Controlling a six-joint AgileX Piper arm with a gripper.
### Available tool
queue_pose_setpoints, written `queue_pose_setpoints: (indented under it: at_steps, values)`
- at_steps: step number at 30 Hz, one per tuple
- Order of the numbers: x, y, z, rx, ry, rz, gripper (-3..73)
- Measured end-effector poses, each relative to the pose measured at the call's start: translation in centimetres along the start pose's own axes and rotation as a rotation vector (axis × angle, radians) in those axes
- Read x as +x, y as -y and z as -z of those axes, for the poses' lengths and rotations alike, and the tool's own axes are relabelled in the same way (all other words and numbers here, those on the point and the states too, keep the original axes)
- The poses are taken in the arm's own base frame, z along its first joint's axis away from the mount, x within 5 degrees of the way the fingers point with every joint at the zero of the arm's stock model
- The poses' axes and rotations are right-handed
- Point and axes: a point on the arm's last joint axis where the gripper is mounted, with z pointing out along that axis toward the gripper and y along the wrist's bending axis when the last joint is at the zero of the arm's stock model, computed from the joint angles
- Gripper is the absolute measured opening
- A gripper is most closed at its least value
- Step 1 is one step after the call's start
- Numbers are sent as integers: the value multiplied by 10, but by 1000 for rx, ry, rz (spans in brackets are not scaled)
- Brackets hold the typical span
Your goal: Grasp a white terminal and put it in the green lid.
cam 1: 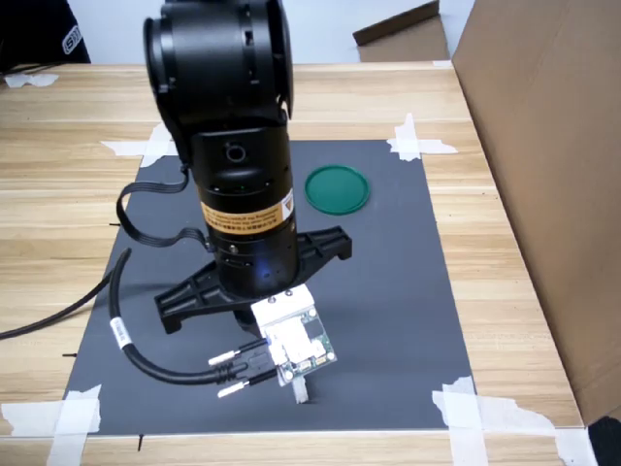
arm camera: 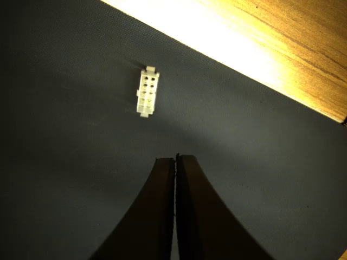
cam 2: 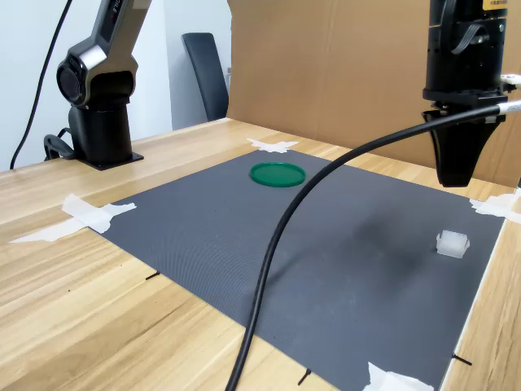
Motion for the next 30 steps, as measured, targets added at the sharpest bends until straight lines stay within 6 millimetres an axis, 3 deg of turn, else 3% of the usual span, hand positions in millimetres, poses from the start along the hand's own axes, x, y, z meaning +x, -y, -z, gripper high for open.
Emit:
queue_pose_setpoints:
  at_steps: [3,5,9,10,11,12,16,30]
  values:
    - [1,0,-2,-5,-13,-4,-13]
    - [4,-2,-14,-24,-55,-5,42]
    - [4,-2,-19,-27,-66,-3,139]
    - [4,-2,-18,-26,-64,-3,196]
    - [2,-1,-15,-18,-54,-4,348]
    - [1,0,-13,-11,-47,-4,435]
    - [-1,0,-11,-11,-37,-5,633]
    - [-4,-3,-11,-48,-11,-92,664]
